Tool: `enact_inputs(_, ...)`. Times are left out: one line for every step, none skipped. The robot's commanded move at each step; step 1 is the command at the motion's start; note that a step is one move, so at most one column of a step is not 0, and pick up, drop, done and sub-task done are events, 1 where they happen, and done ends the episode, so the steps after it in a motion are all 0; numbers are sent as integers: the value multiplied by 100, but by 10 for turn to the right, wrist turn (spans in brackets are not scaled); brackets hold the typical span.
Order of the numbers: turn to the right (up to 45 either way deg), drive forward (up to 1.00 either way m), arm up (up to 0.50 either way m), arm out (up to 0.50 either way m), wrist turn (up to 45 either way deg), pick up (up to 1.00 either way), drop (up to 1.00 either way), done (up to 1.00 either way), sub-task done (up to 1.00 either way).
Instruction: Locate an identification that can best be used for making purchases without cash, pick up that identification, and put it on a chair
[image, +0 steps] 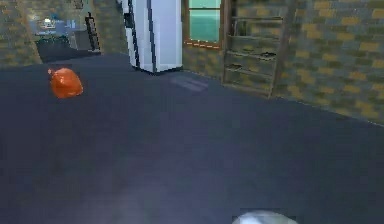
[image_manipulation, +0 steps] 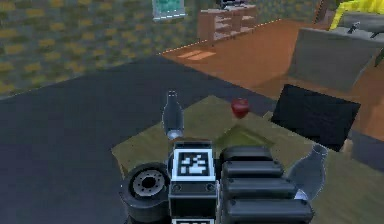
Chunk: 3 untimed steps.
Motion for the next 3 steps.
enact_inputs(-450,0,0,0,0,0,0,0,0)
enact_inputs(0,20,0,0,0,0,0,0,0)
enact_inputs(0,100,0,0,0,0,0,0,0)
